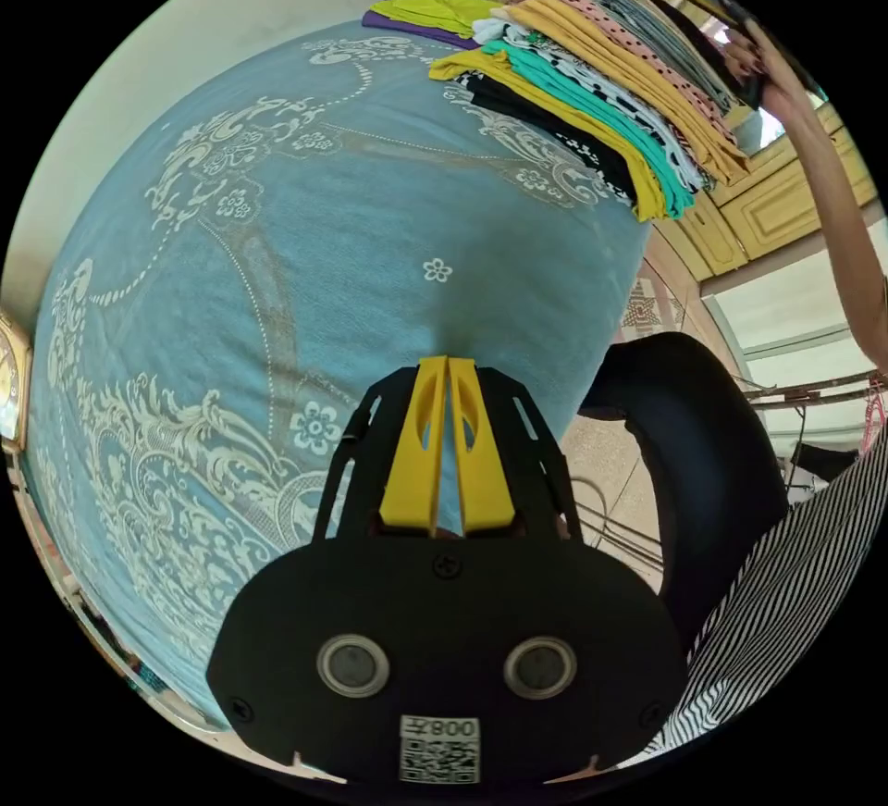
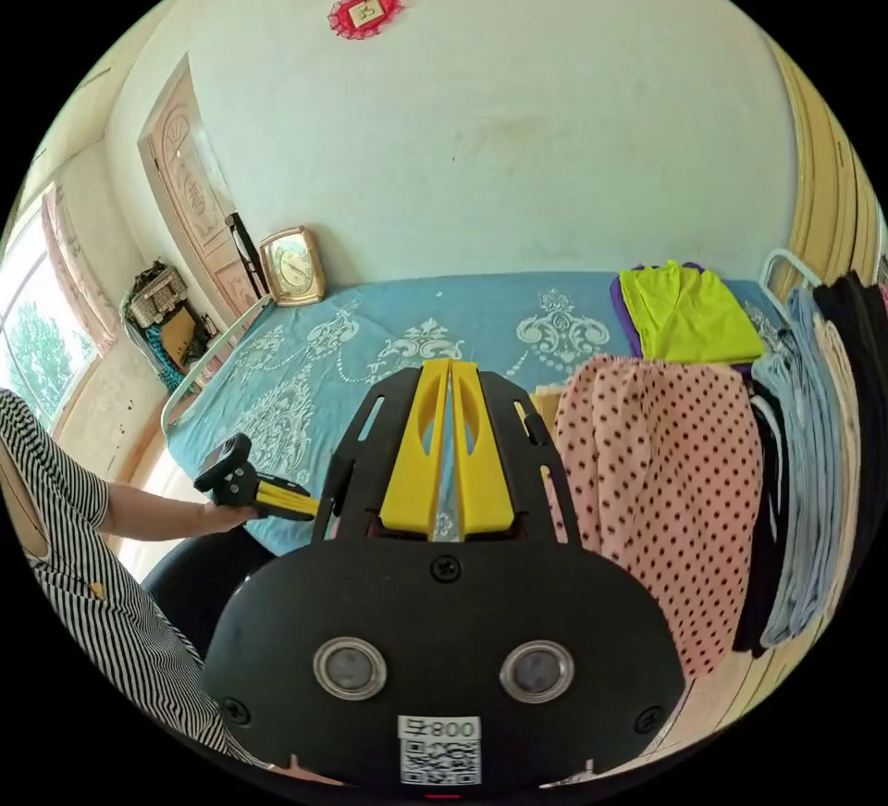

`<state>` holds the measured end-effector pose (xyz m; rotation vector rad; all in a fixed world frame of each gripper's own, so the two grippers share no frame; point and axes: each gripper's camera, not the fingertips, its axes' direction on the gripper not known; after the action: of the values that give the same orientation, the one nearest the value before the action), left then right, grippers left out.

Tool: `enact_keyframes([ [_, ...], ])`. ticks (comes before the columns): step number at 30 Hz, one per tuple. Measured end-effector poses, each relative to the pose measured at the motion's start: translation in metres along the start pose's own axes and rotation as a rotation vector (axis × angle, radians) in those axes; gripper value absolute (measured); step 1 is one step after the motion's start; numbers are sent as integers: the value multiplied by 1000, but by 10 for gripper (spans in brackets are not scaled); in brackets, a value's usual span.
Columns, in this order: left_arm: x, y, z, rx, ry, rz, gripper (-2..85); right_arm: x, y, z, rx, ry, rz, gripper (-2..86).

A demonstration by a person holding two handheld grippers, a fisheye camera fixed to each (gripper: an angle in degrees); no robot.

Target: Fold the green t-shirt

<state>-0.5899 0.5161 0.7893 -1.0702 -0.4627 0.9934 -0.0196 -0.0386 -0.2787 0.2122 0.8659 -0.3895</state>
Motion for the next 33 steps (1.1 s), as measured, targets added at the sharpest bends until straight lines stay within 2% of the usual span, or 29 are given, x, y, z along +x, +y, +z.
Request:
enact_keyframes([
  [3,-7,12,-1,56,61,28,2,8,-65,38,24,44,-57,3],
  [6,6,13,-2,60,-21,78,2,26,-121,80,10,21,-54,7],
  [10,24,4,-2,0,-129,77,2,61,-176,111,-13,111,23,20],
  [16,21,-25,0,-164,-108,-3,1,148,-230,146,-170,263,204,58],
  [21,17,-46,3,-268,-101,-81,1,217,-264,185,-274,287,325,70],
  [28,16,-75,7,-385,-153,-165,2,287,-320,251,-389,316,350,77],
  [33,3,-93,6,-454,-116,-259,3,319,-351,285,-404,323,351,83],
])
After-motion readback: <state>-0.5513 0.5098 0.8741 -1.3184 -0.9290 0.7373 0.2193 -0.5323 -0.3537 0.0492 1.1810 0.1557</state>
